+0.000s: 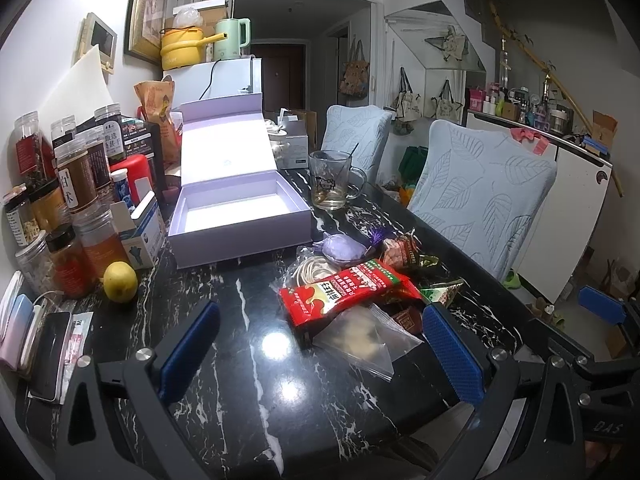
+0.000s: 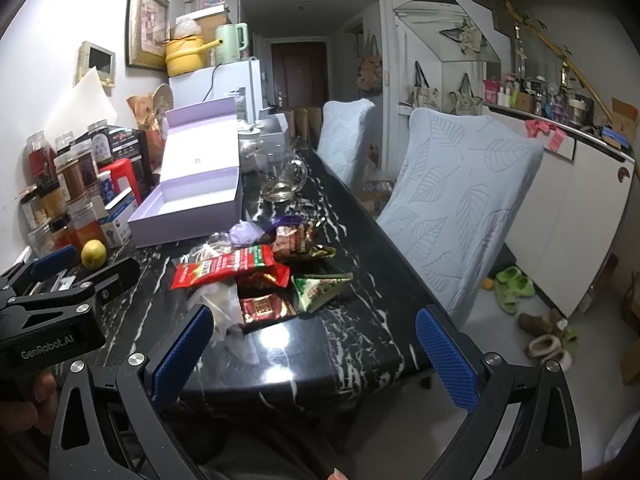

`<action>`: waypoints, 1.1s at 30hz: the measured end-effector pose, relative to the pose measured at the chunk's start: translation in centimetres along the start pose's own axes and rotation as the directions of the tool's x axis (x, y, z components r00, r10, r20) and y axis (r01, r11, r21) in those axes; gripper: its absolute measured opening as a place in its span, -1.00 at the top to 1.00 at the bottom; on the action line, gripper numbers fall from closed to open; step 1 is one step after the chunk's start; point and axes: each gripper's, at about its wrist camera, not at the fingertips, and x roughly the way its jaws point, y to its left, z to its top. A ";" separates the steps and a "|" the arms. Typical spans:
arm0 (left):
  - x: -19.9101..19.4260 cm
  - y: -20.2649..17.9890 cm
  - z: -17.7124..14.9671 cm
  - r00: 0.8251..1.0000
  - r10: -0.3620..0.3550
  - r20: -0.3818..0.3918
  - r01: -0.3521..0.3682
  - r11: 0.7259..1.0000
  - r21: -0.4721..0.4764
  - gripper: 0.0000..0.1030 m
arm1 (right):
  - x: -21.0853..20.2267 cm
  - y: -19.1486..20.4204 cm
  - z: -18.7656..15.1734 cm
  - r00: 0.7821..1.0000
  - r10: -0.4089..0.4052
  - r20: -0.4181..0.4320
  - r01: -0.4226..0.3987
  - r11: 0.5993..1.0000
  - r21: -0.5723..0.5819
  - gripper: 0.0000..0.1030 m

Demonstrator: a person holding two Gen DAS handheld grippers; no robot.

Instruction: Organize soft objects

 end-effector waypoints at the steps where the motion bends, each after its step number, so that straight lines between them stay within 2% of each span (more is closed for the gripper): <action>1: 0.0 0.0 0.0 1.000 0.004 -0.002 -0.004 1.000 0.001 -1.00 | 0.0 0.0 0.0 1.000 0.000 -0.001 0.000 1.000 -0.002 -1.00; 33: 0.3 0.1 -0.2 1.000 -0.006 -0.018 0.006 1.000 -0.012 -1.00 | 0.0 0.2 -0.1 1.000 0.015 -0.004 -0.015 1.000 -0.011 -1.00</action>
